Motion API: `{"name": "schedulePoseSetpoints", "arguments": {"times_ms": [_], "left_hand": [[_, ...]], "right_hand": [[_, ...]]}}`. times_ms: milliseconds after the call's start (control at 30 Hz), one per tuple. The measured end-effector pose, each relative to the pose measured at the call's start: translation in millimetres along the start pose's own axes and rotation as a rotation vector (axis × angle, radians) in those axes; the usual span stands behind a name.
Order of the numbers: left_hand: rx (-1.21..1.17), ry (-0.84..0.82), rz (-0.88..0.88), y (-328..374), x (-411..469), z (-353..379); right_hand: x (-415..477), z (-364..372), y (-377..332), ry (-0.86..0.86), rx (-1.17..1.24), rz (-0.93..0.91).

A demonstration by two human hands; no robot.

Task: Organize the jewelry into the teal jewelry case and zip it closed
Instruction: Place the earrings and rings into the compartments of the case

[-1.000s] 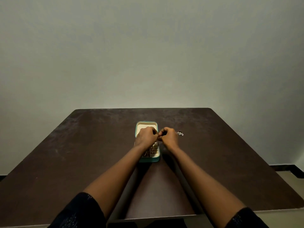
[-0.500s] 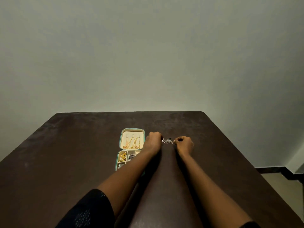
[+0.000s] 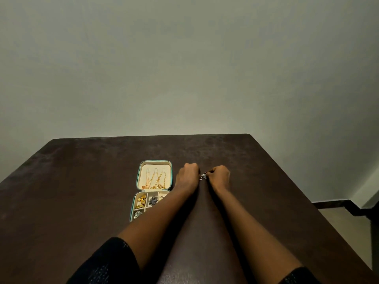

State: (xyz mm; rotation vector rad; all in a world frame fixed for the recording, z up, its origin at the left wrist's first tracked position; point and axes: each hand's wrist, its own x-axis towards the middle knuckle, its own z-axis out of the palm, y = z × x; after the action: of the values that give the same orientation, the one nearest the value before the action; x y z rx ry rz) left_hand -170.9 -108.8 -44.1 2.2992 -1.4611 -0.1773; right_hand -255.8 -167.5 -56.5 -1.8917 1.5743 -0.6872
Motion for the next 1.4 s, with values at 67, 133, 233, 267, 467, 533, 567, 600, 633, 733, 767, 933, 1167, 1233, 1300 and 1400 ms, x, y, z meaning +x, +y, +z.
{"name": "schedulePoseSetpoints", "arguments": {"times_ms": [67,133,233,267,467,533,567,600,633,733,767,933,1167,1233,1300,1400], "left_hand": [[-0.066,-0.005,-0.03,-2.5,1.8,-1.0],[-0.196,-0.002,-0.068,-4.5,3.8,-1.4],[-0.402,0.015,-0.123,-6.5,6.2,-1.8],[-0.456,0.012,-0.139,-7.2,7.0,-2.2],[-0.754,-0.016,-0.313,-10.6,9.5,1.7],[-0.868,-0.024,-0.371,-10.0,7.8,2.0],[-0.911,-0.03,-0.388,-9.8,7.4,2.0],[-0.943,-0.037,-0.396,-10.7,7.6,2.7],[-0.965,-0.043,-0.398,-11.9,8.0,3.9],[-0.938,-0.052,-0.405,-15.2,8.6,8.1],[-0.892,-0.046,-0.406,-14.5,6.9,6.6],[-0.528,-0.04,-0.322,-11.4,1.0,-2.7],[-0.181,0.001,-0.156,-0.9,-2.8,-3.4],[-0.174,0.012,-0.065,1.7,-0.9,-1.6],[-0.167,-0.005,0.012,3.5,1.3,0.3],[-0.095,-0.035,0.064,5.2,4.9,4.6]], "right_hand": [[1.2,-1.1,-1.5,-0.009,0.021,0.019],[2.9,-2.3,-0.3,-0.018,0.051,0.038],[5.0,-5.3,3.0,-0.027,0.116,0.047],[5.9,-5.9,3.8,-0.029,0.135,0.046],[2.6,-9.8,3.2,-0.019,0.158,0.063],[0.0,-9.7,3.0,-0.017,0.159,0.064],[-1.1,-9.1,2.9,-0.021,0.157,0.062],[-2.0,-8.5,2.8,-0.024,0.153,0.058],[-2.9,-7.8,2.4,-0.024,0.147,0.052],[-4.7,-6.6,1.7,-0.009,0.135,0.032],[-4.9,-6.9,1.6,-0.003,0.137,0.031],[-1.2,-7.1,2.8,0.031,0.147,0.072],[2.7,-5.4,6.2,0.02,0.131,0.062],[2.8,-5.6,7.2,0.021,0.114,0.054],[4.4,-5.2,9.1,0.021,0.105,0.039],[6.4,-5.2,13.0,0.009,0.102,-0.005]]}}
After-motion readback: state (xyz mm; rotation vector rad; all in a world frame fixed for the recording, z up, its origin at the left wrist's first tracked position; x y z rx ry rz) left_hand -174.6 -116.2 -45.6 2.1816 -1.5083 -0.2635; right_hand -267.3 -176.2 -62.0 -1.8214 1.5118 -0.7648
